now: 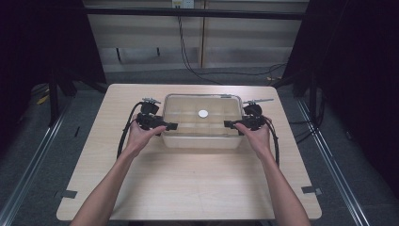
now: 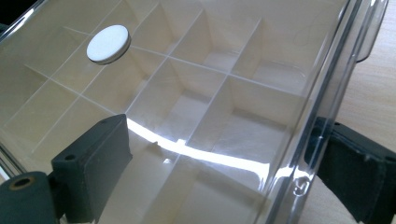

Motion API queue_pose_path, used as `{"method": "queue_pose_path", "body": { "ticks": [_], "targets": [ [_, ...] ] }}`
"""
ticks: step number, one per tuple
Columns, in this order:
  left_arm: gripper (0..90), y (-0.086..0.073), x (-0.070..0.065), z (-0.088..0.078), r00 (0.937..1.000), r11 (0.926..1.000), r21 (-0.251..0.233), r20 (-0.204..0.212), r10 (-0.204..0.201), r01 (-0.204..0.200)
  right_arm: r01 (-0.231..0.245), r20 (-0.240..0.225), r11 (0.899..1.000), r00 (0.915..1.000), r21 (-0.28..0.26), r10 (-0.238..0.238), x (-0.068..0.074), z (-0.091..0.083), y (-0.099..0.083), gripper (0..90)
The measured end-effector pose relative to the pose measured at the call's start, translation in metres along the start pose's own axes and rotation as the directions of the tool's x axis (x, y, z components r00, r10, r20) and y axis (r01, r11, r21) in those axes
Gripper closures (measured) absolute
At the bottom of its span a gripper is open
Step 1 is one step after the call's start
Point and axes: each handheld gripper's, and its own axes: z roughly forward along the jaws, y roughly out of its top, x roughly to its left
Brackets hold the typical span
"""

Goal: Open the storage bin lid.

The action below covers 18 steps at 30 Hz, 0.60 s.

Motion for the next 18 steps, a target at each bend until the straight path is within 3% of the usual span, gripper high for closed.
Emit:
{"method": "queue_pose_path", "body": {
  "ticks": [4, 8, 12, 15, 18],
  "targets": [
    [15.5, -0.0004, 0.0004, -0.0003, 1.0000, 1.0000, -0.001, -0.002, 0.003, -0.003, 0.015, 0.028, 1.000, 0.9995, -0.007, -0.015, 0.0013, -0.0022, 0.0003, 7.2],
    [14.4, 0.0001, -0.0039, 0.0006, 0.9996, 1.0000, -0.001, -0.026, -0.009, 0.009, 0.019, 0.025, 1.000, 0.9995, -0.008, -0.019, 0.0007, -0.0024, 0.0002, 7.2],
    [14.2, -0.0009, -0.0014, 0.0004, 0.9998, 0.9998, -0.016, -0.015, -0.010, 0.010, 0.015, 0.022, 1.000, 0.9997, -0.025, -0.015, 0.0010, -0.0036, -0.0007, 8.3],
    [17.3, -0.0005, -0.0025, -0.0033, 0.9985, 0.9988, -0.045, -0.051, 0.017, -0.019, 0.013, 0.012, 0.999, 0.9999, -0.041, -0.012, -0.0010, -0.0050, -0.0013, 11.2],
    [19.1, -0.0001, -0.0007, -0.0052, 0.9991, 0.9993, -0.030, -0.037, 0.023, -0.024, 0.025, 0.022, 0.999, 0.9995, -0.049, -0.024, -0.0004, -0.0053, -0.0009, 11.6]
  ]
}}
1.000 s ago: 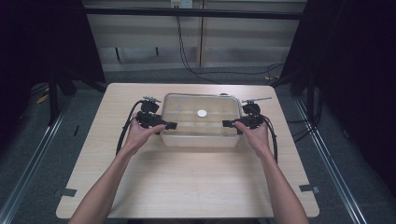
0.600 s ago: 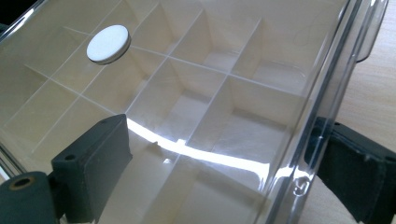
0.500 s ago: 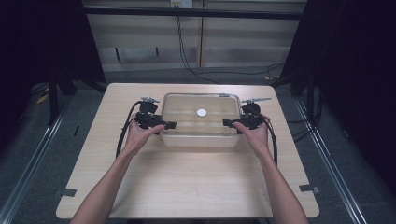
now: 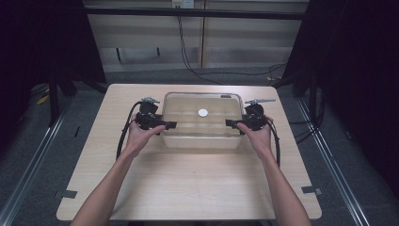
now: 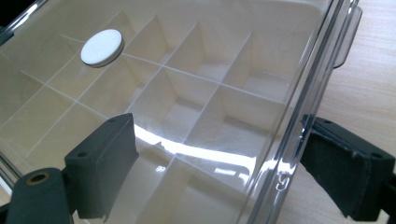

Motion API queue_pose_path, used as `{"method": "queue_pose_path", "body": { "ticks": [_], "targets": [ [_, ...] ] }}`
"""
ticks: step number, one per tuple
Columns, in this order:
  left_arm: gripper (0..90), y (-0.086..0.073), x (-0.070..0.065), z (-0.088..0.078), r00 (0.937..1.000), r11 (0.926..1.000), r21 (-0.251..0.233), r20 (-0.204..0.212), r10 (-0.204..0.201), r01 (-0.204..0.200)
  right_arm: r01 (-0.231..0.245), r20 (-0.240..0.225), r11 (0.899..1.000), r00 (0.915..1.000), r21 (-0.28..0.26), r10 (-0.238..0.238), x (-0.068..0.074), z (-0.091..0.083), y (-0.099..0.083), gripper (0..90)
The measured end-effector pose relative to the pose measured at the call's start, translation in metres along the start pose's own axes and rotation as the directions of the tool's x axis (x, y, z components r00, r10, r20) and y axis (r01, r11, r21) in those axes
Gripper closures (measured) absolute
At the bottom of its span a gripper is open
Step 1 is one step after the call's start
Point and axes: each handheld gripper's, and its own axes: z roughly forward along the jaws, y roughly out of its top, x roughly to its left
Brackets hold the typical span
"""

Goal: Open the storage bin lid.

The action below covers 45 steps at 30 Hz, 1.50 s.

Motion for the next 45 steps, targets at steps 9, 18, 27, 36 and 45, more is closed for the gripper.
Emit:
{"method": "queue_pose_path", "body": {
  "ticks": [9, 18, 27, 36, 45],
  "targets": [
    [30.7, -0.002, 0.000, -0.007, 1.0000, 0.9988, -0.049, 0.000, 0.004, -0.004, -0.053, -0.064, 0.997, 0.9967, -0.054, 0.049, -0.004, -0.005, 0.001, 11.8],
    [40.9, -0.003, -0.001, -0.011, 0.9994, 0.9963, -0.081, -0.020, 0.028, -0.030, -0.057, -0.075, 0.994, 0.9959, -0.090, 0.050, -0.008, -0.019, 0.003, 23.2],
    [46.8, -0.003, -0.001, -0.018, 0.9993, 0.9918, -0.123, -0.018, 0.034, -0.036, -0.087, -0.058, 0.989, 0.9951, -0.122, 0.080, -0.008, -0.021, 0.002, 33.7],
    [53.6, -0.002, 0.003, -0.033, 0.9997, 0.9833, -0.181, -0.003, 0.022, -0.023, -0.082, -0.070, 0.990, 0.9948, -0.117, 0.074, -0.005, -0.021, 0.000, 45.4],
    [58.6, -0.001, -0.003, -0.044, 0.9984, 0.9782, -0.200, -0.020, 0.053, -0.056, -0.086, -0.083, 0.987, 0.9937, -0.135, 0.075, -0.004, -0.022, -0.002, 51.2]
  ]
}}
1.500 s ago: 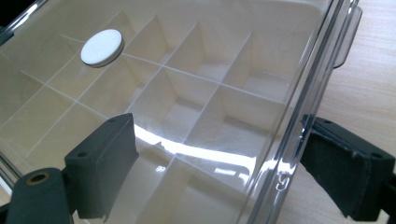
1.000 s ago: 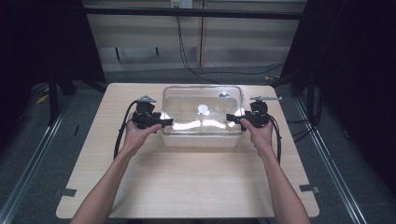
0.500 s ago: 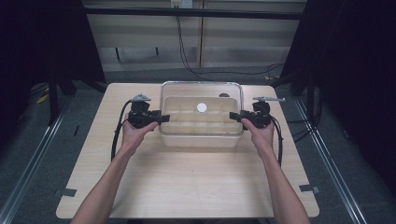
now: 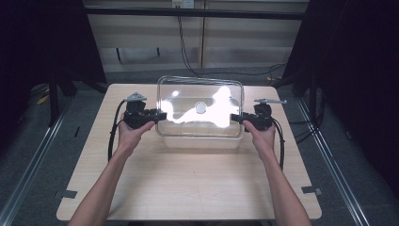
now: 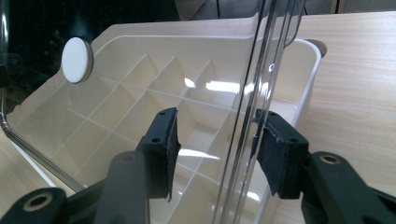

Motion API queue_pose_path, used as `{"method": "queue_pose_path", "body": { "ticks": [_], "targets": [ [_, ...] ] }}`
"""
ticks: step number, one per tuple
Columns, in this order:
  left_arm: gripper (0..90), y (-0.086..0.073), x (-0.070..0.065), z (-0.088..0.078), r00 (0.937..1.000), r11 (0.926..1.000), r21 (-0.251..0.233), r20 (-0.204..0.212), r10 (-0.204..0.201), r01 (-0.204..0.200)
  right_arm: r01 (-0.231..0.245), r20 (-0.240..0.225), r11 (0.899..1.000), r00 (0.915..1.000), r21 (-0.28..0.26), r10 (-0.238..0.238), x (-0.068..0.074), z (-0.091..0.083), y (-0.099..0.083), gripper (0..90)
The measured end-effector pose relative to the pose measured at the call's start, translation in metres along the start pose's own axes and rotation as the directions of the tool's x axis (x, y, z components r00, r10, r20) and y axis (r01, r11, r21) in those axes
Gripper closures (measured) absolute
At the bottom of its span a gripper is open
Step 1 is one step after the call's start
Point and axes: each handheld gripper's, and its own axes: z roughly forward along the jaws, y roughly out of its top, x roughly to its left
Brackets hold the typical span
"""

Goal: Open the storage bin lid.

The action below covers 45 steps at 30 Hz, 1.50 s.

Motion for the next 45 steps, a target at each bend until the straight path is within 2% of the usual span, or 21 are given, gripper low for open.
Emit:
{"method": "queue_pose_path", "body": {
  "ticks": [7, 12, 22, 30, 34, 37, 45],
  "targets": [
    [61.9, 0.000, -0.005, -0.009, 0.9997, 0.9996, -0.019, -0.011, 0.022, -0.022, 0.006, -0.008, 0.999, 0.9999, -0.034, -0.006, 0.004, -0.009, -0.001, 56.1],
    [65.0, -0.001, -0.010, -0.015, 0.9986, 0.9981, -0.035, -0.014, 0.050, -0.051, 0.036, -0.008, 0.998, 0.9993, -0.049, -0.036, 0.006, -0.016, 0.000, 59.8],
    [69.0, -0.003, -0.012, -0.021, 0.9990, 0.9965, -0.072, -0.010, 0.042, -0.043, 0.034, -0.027, 0.997, 0.9990, -0.076, -0.036, 0.007, -0.023, 0.001, 63.1],
    [69.7, -0.004, -0.014, -0.025, 0.9986, 0.9962, -0.072, -0.021, 0.048, -0.050, 0.044, -0.033, 0.995, 0.9983, -0.094, -0.048, 0.010, -0.028, 0.001, 64.0],
    [70.0, -0.004, -0.016, -0.027, 0.9987, 0.9966, -0.065, -0.004, 0.050, -0.050, 0.052, -0.036, 0.991, 0.9977, -0.120, -0.057, 0.013, -0.034, -0.001, 64.9],
    [70.1, -0.003, -0.019, -0.029, 0.9979, 0.9959, -0.063, -0.012, 0.064, -0.065, 0.057, -0.034, 0.988, 0.9975, -0.141, -0.062, 0.015, -0.040, -0.004, 65.1],
    [70.2, -0.004, -0.026, -0.035, 0.9980, 0.9950, -0.076, -0.003, 0.064, -0.064, 0.062, -0.039, 0.986, 0.9969, -0.157, -0.069, 0.019, -0.051, -0.005, 66.1]
  ]
}}
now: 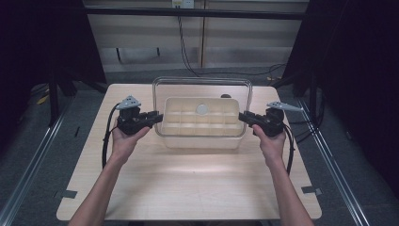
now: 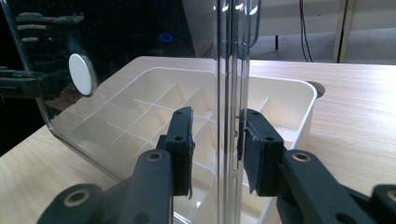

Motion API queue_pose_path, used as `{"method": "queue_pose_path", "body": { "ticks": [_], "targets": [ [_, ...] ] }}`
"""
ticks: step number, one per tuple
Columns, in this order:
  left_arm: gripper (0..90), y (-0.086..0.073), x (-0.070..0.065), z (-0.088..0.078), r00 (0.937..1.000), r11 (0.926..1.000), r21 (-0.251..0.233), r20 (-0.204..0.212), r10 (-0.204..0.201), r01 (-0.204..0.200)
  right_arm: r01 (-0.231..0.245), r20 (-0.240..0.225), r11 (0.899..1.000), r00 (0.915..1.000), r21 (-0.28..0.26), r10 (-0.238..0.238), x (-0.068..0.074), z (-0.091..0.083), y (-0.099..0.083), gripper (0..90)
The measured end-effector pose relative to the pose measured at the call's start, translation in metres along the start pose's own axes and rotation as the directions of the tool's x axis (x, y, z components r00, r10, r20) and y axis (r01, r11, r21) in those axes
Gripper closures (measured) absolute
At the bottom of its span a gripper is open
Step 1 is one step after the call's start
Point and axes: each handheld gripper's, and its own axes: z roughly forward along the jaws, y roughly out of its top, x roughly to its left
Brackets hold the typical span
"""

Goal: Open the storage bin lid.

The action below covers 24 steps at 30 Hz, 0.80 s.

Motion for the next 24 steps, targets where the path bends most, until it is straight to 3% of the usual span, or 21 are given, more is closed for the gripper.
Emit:
{"method": "queue_pose_path", "body": {
  "ticks": [13, 24],
  "targets": [
    [70.4, -0.001, -0.006, -0.018, 0.9997, 0.9998, -0.005, 0.018, 0.019, -0.019, 0.031, -0.045, 0.999, 0.9985, -0.023, -0.032, 0.014, -0.020, 0.007, 70.0],
    [70.6, -0.002, -0.016, -0.020, 0.9989, 0.9992, 0.008, 0.025, 0.039, -0.039, 0.044, -0.043, 0.999, 0.9981, -0.019, -0.045, 0.016, -0.030, 0.007, 69.6]
  ]
}}
